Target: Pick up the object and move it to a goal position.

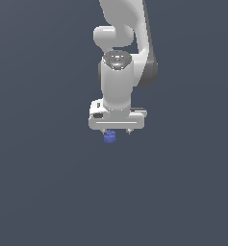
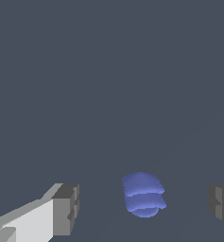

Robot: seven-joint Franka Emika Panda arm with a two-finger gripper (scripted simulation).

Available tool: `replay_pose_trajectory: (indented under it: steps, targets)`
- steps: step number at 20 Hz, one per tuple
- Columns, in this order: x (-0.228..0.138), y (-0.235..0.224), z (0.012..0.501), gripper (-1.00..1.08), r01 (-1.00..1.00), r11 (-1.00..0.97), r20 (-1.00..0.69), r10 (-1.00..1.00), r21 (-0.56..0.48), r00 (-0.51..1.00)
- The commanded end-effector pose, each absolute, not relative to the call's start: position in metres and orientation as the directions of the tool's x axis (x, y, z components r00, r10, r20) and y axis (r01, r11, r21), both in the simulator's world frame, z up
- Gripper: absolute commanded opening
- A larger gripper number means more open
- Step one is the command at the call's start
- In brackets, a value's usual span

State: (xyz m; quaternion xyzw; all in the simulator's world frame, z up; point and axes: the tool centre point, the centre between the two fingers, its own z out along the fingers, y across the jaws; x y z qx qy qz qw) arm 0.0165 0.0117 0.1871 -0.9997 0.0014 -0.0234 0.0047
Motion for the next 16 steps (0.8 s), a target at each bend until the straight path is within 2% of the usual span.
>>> replay_pose_trajectory:
  steps: [1, 9, 16]
  targets:
    - [0.016, 0.012, 0.187, 1.0, -0.003, -1.0, 0.047, -0.003, -0.009, 0.999]
    - [0.016, -0.011, 0.198, 1.0, 0.001, -1.0, 0.044, 0.001, 0.009, 0.999]
    - [0.015, -0.011, 0.194, 1.0, 0.004, -1.0, 0.043, 0.004, 0.009, 0.999]
